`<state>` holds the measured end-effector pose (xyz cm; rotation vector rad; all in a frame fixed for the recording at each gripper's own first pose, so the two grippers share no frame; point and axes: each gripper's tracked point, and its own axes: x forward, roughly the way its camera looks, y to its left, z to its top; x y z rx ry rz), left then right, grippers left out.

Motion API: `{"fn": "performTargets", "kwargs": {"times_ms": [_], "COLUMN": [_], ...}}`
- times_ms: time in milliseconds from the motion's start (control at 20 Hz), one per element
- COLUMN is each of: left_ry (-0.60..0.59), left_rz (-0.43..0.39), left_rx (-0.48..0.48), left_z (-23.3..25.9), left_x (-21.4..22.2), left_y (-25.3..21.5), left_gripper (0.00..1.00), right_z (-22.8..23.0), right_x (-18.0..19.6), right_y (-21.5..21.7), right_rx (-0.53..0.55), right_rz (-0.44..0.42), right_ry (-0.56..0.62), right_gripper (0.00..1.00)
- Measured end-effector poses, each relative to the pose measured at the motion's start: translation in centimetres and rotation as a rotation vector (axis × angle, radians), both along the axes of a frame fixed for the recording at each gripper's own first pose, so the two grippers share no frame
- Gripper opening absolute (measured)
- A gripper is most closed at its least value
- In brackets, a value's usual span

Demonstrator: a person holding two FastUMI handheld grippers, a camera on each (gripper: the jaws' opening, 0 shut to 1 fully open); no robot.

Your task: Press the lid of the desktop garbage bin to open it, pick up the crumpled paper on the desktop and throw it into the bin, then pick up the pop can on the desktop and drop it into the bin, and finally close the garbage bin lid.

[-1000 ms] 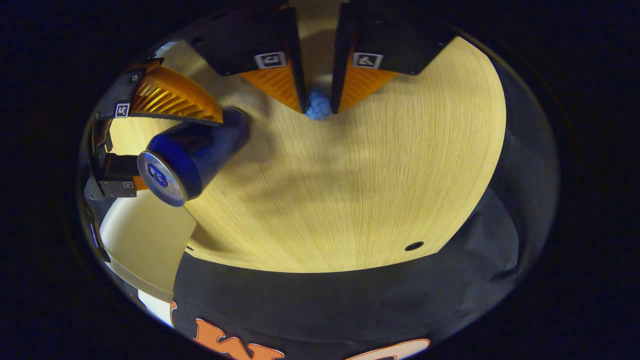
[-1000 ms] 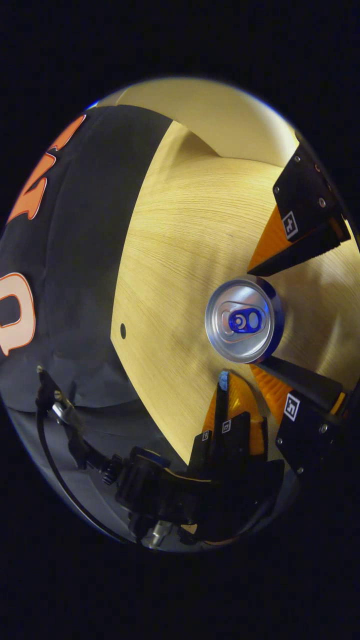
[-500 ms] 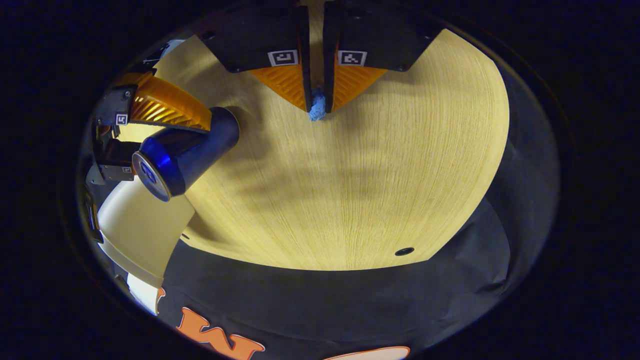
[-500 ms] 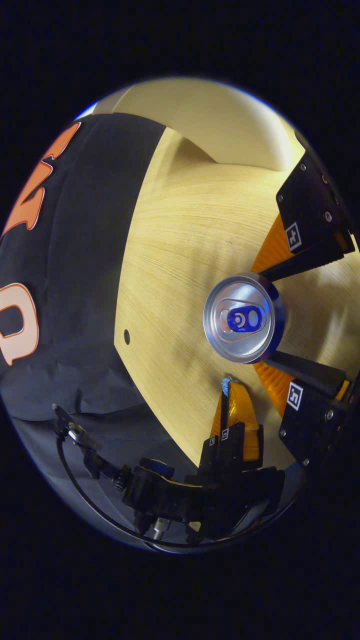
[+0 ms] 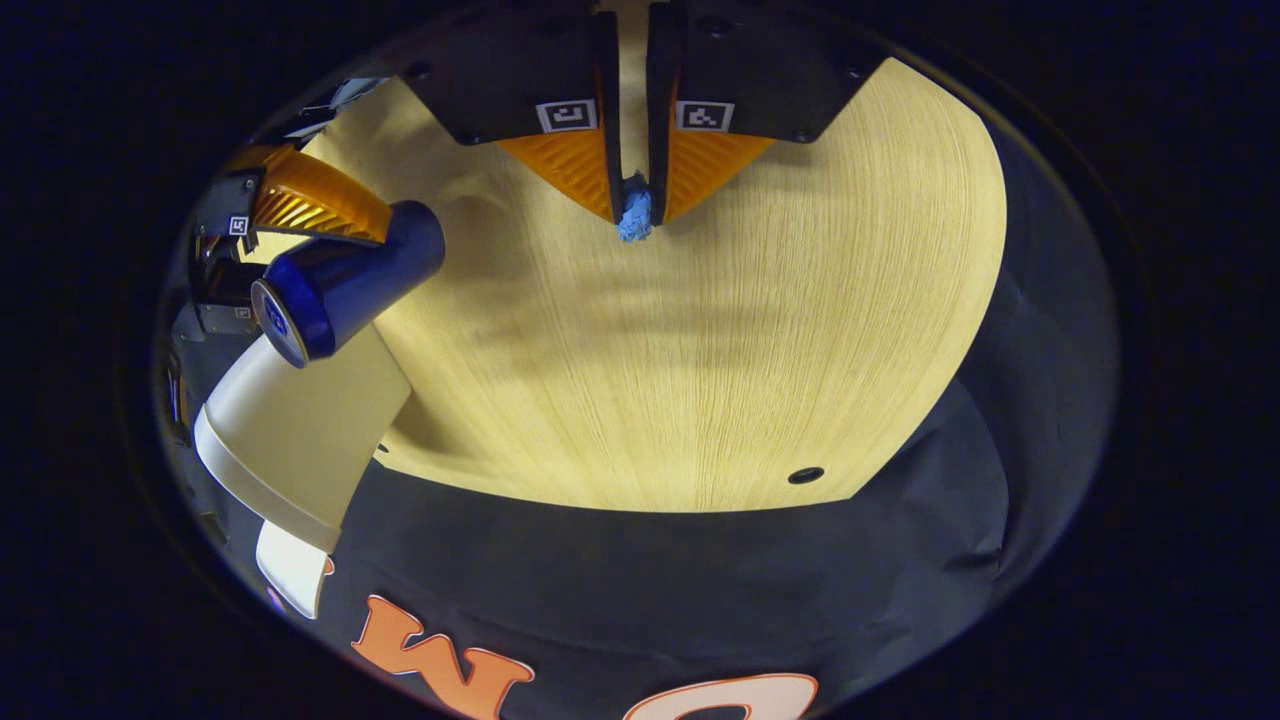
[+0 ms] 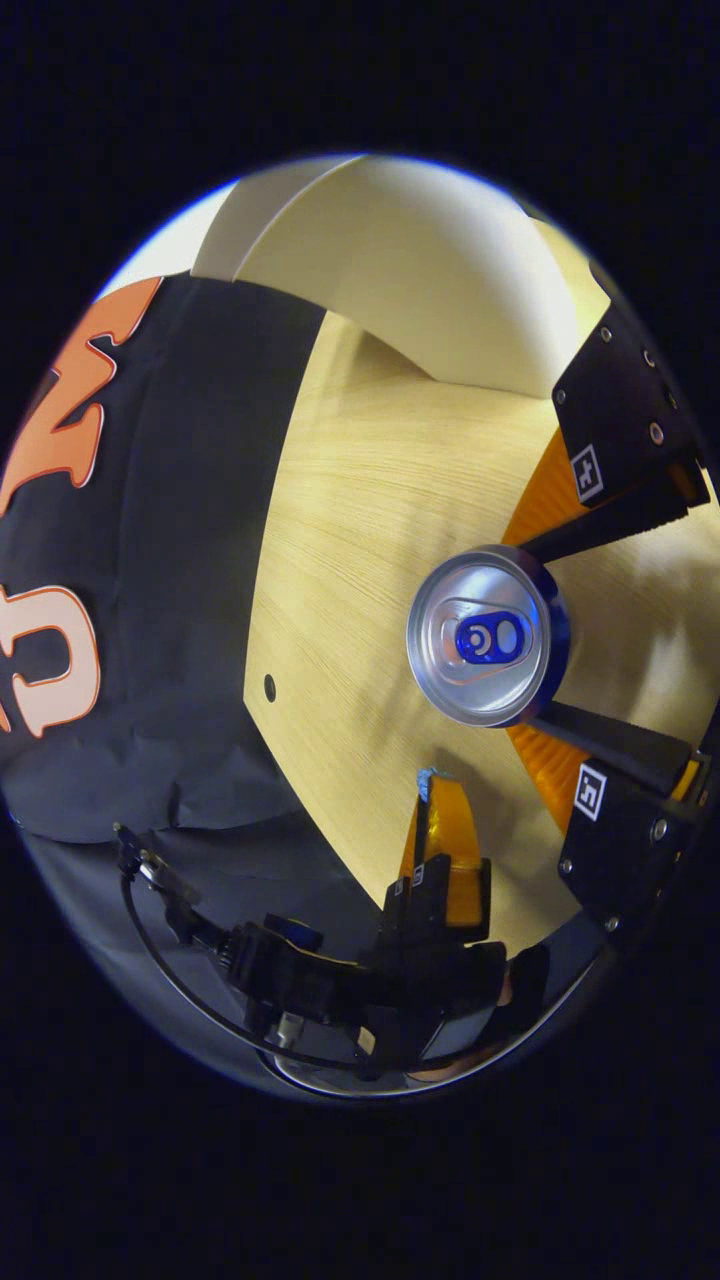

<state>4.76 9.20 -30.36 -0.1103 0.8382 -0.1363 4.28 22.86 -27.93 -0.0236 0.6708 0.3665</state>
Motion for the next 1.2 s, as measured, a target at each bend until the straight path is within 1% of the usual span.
{"fn": "performTargets", "kwargs": {"times_ms": [50,100,150,350,400,450,550,800,850,900,950,1050,1100,1150,1200], "left_ry": [-0.011,-0.021,-0.029,-0.059,-0.069,-0.076,-0.090,-0.162,-0.173,-0.187,-0.202,-0.226,-0.237,-0.250,-0.264], "left_rz": [-0.001,-0.002,-0.003,-0.005,-0.004,-0.006,-0.016,-0.081,-0.098,-0.114,-0.126,-0.150,-0.162,-0.174,-0.189], "left_rx": [0.005,0.008,0.010,0.014,0.014,0.017,0.025,0.043,0.037,0.030,0.030,0.022,0.012,0.004,-0.001], "left_z": [0.6,1.1,1.6,3.3,3.8,4.2,4.9,7.9,8.6,9.3,9.9,11.4,12.1,12.7,13.5], "left_x": [0.2,0.3,0.4,0.6,0.8,0.9,1.0,1.8,1.9,2.2,2.3,2.6,2.8,3.2,3.5], "left_y": [-0.2,-0.5,-0.8,-1.9,-2.3,-2.8,-3.7,-7.2,-7.9,-8.9,-9.7,-11.3,-12.2,-13.4,-14.2], "left_gripper": [0.14,0.17,0.15,0.14,0.12,0.14,0.14,0.14,0.15,0.12,0.15,0.15,0.12,0.12,0.15], "right_z": [-0.1,-0.1,-0.1,0.0,-0.1,-0.1,-0.1,0.0,0.1,0.0,0.0,0.1,0.1,0.1,0.1], "right_x": [0.0,0.0,0.1,0.2,0.3,0.4,0.5,-0.1,-0.1,-0.1,0.0,0.1,0.0,0.0,0.0], "right_y": [0.0,-0.1,0.0,-0.1,-0.1,-0.2,-0.2,-1.5,-1.3,-1.4,-1.4,-1.7,-1.9,-2.2,-2.4], "right_rx": [0.003,0.003,0.002,-0.006,-0.007,-0.008,-0.007,-0.001,0.009,0.011,0.010,0.007,0.006,0.001,-0.001], "right_rz": [-0.003,-0.008,-0.012,-0.035,-0.038,-0.045,-0.059,-0.111,-0.116,-0.126,-0.130,-0.140,-0.144,-0.151,-0.158], "right_ry": [-0.004,-0.010,-0.014,-0.029,-0.032,-0.036,-0.041,-0.041,-0.034,-0.035,-0.037,-0.044,-0.044,-0.046,-0.047], "right_gripper": [0.80,0.80,0.80,0.80,0.80,0.80,0.80,0.80,0.80,0.80,0.80,0.80,0.79,0.80,0.80]}}
